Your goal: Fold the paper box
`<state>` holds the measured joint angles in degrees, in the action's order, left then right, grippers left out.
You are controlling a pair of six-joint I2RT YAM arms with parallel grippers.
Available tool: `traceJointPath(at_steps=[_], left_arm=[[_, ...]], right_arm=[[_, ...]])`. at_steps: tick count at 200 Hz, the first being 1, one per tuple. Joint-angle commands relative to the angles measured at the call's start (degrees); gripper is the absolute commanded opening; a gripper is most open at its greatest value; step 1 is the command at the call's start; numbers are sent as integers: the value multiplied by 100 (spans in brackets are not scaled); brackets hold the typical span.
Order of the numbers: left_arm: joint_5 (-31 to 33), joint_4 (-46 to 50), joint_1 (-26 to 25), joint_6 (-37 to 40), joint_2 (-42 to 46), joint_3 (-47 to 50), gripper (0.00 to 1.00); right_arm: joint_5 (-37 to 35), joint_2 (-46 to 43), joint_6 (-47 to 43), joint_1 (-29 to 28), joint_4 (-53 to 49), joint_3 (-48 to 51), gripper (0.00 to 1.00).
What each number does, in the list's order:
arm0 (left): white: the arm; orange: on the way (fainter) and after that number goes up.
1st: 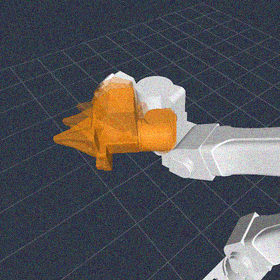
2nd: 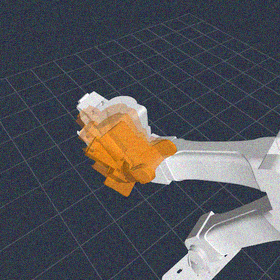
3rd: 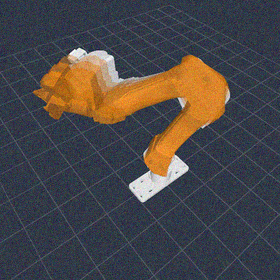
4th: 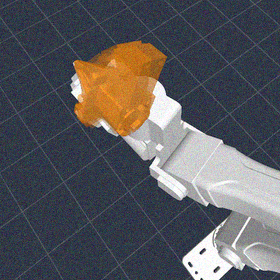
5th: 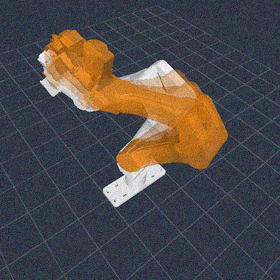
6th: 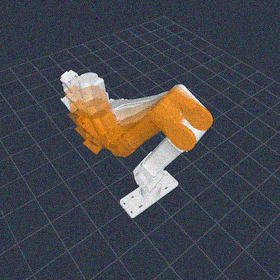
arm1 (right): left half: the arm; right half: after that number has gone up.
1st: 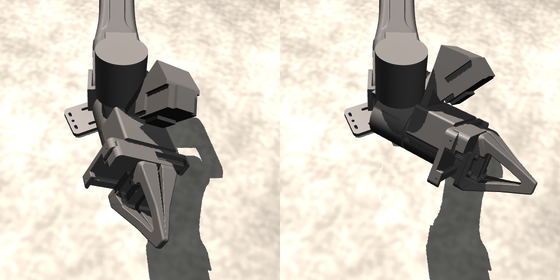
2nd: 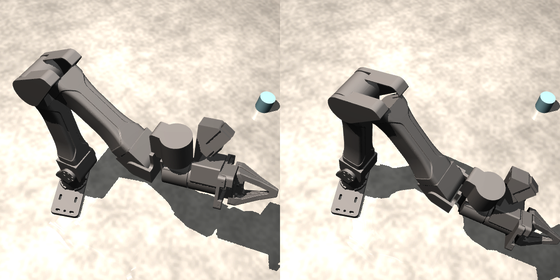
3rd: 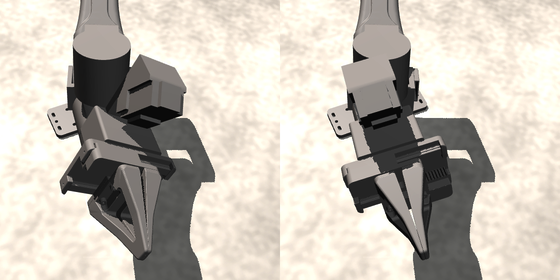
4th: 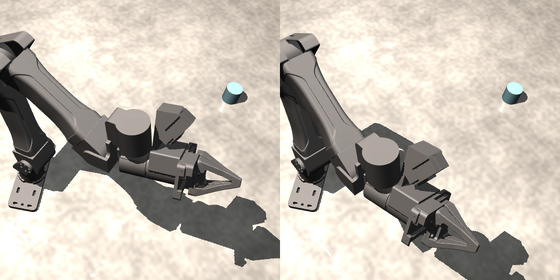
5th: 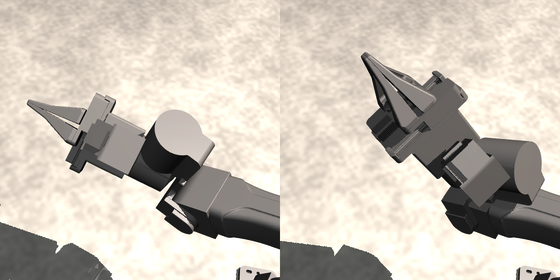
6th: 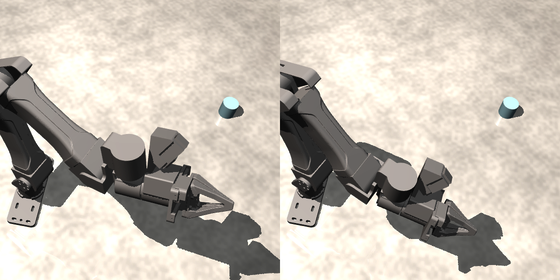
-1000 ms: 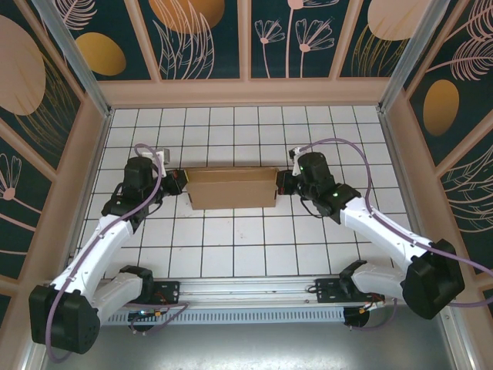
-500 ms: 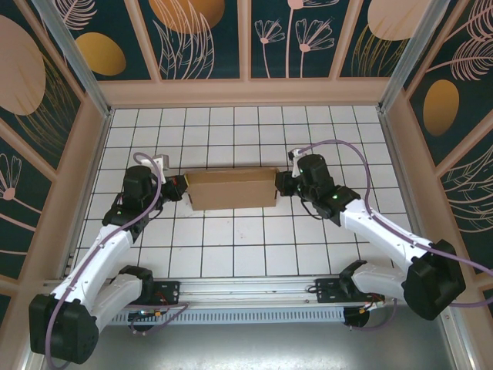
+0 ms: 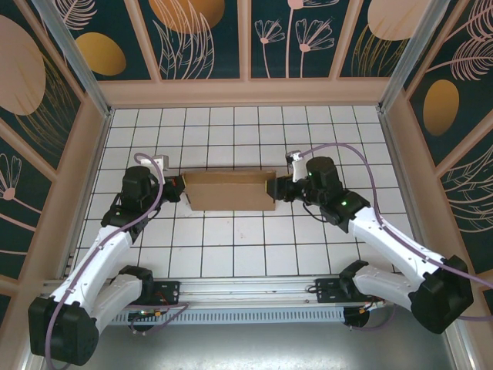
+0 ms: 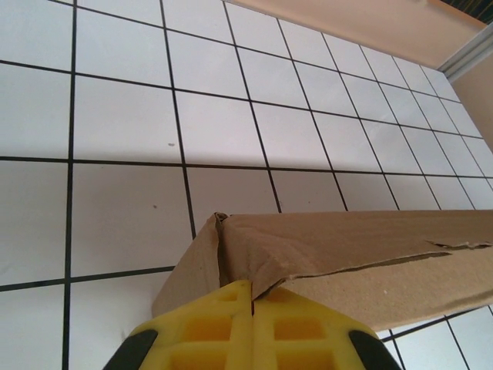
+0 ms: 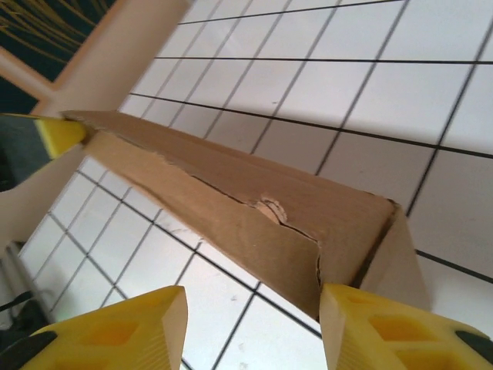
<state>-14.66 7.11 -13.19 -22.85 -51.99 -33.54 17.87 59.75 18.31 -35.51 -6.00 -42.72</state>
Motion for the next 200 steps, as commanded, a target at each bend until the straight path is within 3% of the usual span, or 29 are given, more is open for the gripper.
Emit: traceJointPath(at_steps=[1,36,72,90,134,200], left_arm=[[39,636,-54,176,-23,105,0],[44,547,-70,167,-15,97,0],[2,501,-104,111,7,38,0],[-13,501,-143,213,55,38,0],[-79,355,-200,213,171,204,0],[-28,140,-207,-29,294,472,0]], right_arm=[[389,-51,-126,22,-7,-275,49],[-976,-99,-354,48,-857,-714,48],[-795,-197,-125,158,-591,-593,45],[-1153,-112,212,216,-560,-651,42],[-1278,246,771,326,-148,-672,34],[-1846,414,624,-427,-105,66,32]])
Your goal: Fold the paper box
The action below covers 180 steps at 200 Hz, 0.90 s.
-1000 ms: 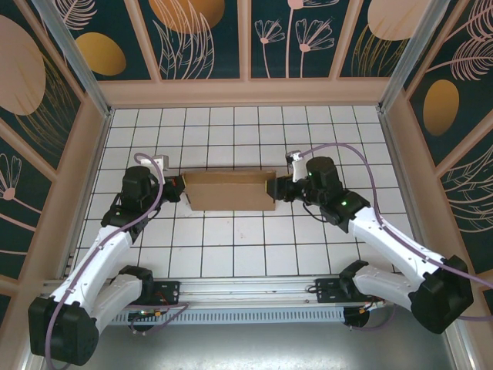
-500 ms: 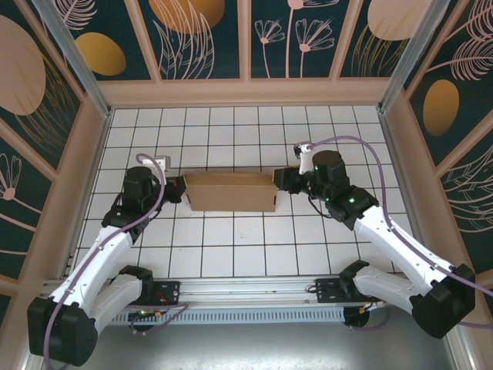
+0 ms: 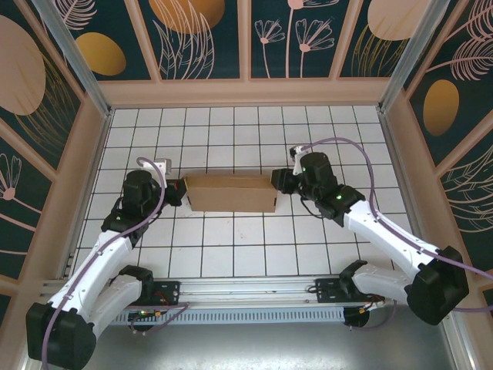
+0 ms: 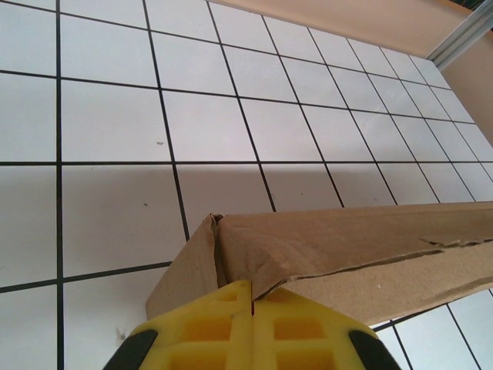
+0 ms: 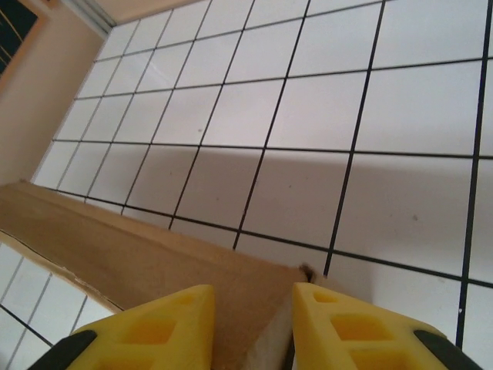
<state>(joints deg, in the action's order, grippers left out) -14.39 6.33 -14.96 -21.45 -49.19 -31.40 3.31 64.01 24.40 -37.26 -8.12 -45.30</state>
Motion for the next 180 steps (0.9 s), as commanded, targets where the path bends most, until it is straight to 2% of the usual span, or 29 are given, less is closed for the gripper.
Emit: traceJointPath(at_steps=[1,8,31,75,101,128,139,153,180], left_arm=[[-59,211,-32,-176,14,266,0],[-72,157,-32,-228,43,296,2],[-100,58,-33,-359,139,342,22],[-472,55,-27,-437,703,425,39],[-622,41,-33,-668,889,345,41],[-1314,-461,-33,-886,965,333,35],[-1414,-481,-32,-842,961,270,33],[-1180,-356,-33,-799,963,157,35],[-274,-285,-32,-946,896,8,41]], right_arm=[[-391,-16,13,-259,108,331,32],[-555,-22,-2,-303,117,401,32],[-879,-3,-82,-319,164,605,32],[-929,-36,26,-324,217,609,33],[-889,-30,80,-326,258,550,34],[-833,55,99,-326,250,509,35],[-845,59,101,-326,251,506,35],[-868,58,108,-326,242,513,36],[-860,54,117,-326,242,530,36]])
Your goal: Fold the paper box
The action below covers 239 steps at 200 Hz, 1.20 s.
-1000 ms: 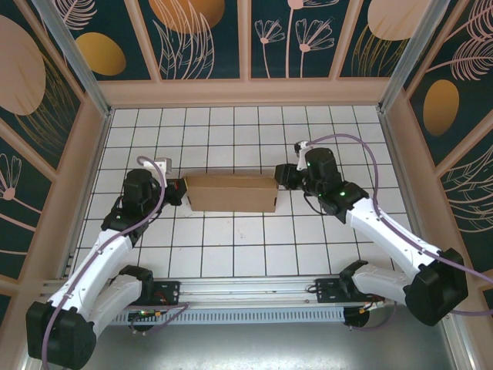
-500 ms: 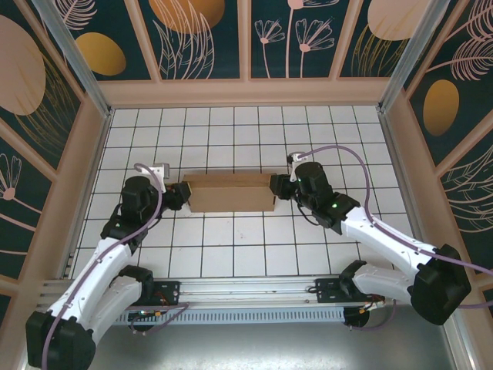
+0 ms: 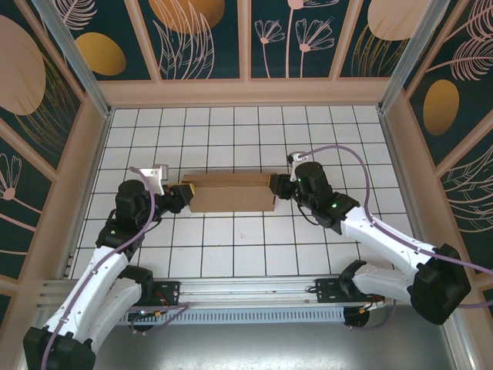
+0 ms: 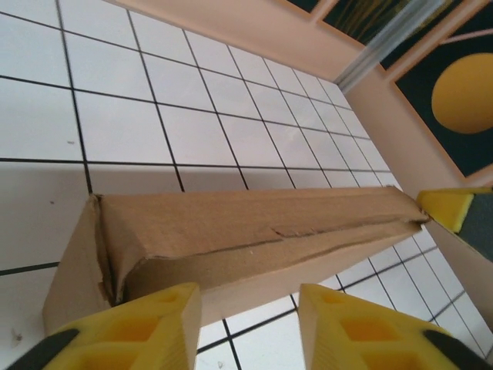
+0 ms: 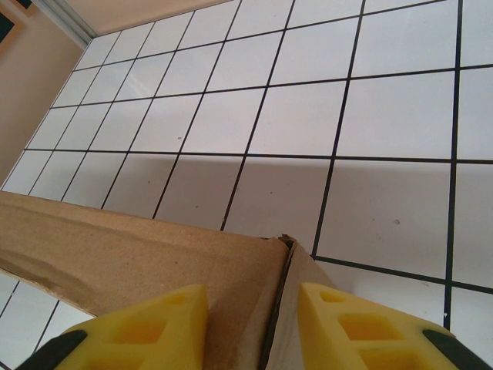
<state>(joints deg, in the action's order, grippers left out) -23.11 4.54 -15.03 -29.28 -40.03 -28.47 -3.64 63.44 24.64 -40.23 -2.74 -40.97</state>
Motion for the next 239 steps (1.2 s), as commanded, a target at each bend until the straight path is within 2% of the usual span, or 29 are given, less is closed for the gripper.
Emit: traceJointPath(at_steps=[1,21,64,116,174,214,239], left_arm=[[633,-108,-26,-174,-21,-288,41],[1155,-359,-19,-384,-88,-332,43],[1374,-741,-23,-493,-518,-359,45],[1088,-1781,-25,-1370,-579,876,42],[1336,-1581,-25,-1710,87,1561,38],[1597,-1651,-21,-2319,-63,1837,29],[1583,-1713,-21,-2562,-299,2015,27]], right_arm=[[-164,114,93,-29,-296,98,36],[-163,111,93,-27,-277,115,36],[-141,158,103,-37,-286,98,37],[-194,308,169,-44,-195,292,37],[-239,373,321,-90,-136,475,38],[-291,582,641,-82,-99,637,39],[-155,769,822,-77,-23,780,39]])
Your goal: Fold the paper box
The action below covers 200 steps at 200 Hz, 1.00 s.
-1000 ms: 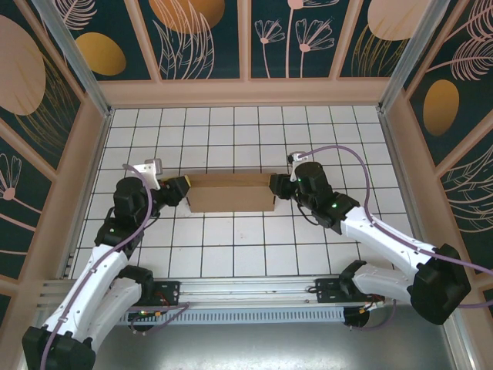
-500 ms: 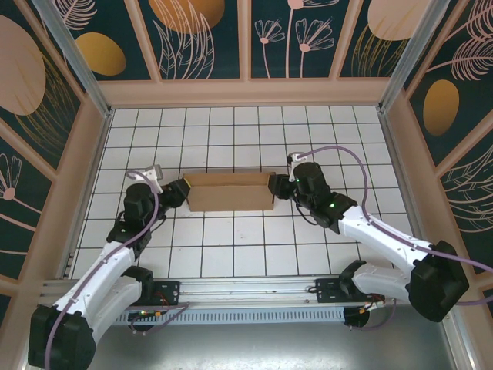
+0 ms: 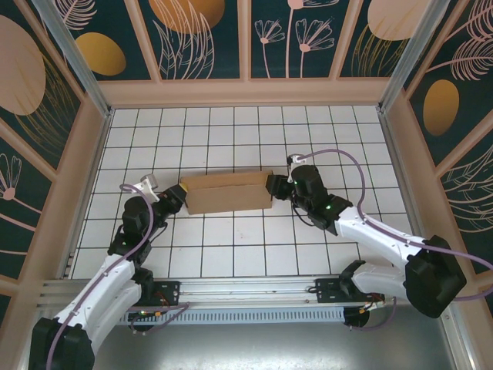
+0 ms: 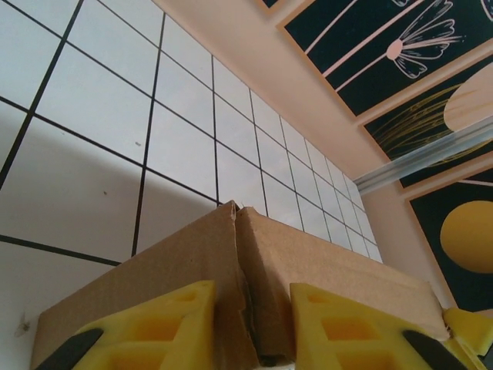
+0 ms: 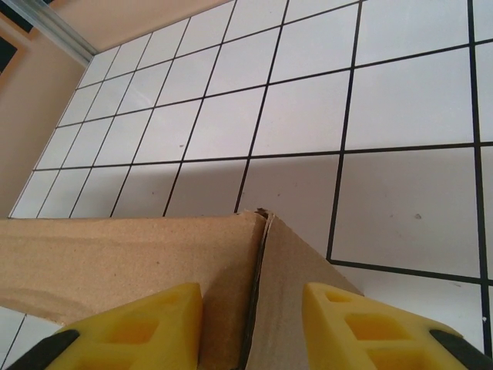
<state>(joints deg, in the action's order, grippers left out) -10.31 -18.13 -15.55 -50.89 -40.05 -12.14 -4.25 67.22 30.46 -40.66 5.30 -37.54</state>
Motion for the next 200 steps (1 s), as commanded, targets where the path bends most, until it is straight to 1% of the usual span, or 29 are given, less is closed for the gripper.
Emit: traceJointPath(at_steps=[1,16,38,51,56,65,74,85,96,117,127,139,161,192,200], left_arm=[[302,550,29,-402,-308,385,27],[241,495,29,-341,-306,342,28],[219,687,26,77,-230,-21,32],[67,779,31,302,-301,-297,35],[-34,780,26,330,-352,-380,35],[-280,666,26,265,-445,-480,36],[-573,370,27,31,-532,-482,36],[-888,-16,29,-317,-643,-474,34],[-1035,-216,26,-522,-732,-559,31],[-935,-284,26,-685,-826,-802,25],[-855,-351,28,-776,-899,-903,21],[-799,-511,27,-878,-1067,-1027,18],[-717,-808,27,-945,-1642,-1357,18],[-607,-1325,31,-952,-2629,-2012,17],[-609,-1409,30,-928,-2915,-2259,17]], right_arm=[[-85,399,241,-36,-819,439,39],[31,364,160,-33,-787,387,39],[152,176,-31,-23,-831,160,39],[310,125,-121,1,-833,-16,39],[547,140,-140,12,-827,-82,38],[907,200,-146,35,-789,-196,37],[1226,266,-84,42,-756,-300,36],[1507,325,30,41,-681,-422,34],[1729,349,127,42,-560,-501,32],[1831,319,267,41,-443,-662,31],[1770,326,252,55,-461,-769,31],[1683,376,187,105,-524,-945,31],[1689,601,56,341,-597,-1321,31],[1959,1104,-118,878,-599,-1910,30],[2016,1253,-183,902,-626,-2104,30]])
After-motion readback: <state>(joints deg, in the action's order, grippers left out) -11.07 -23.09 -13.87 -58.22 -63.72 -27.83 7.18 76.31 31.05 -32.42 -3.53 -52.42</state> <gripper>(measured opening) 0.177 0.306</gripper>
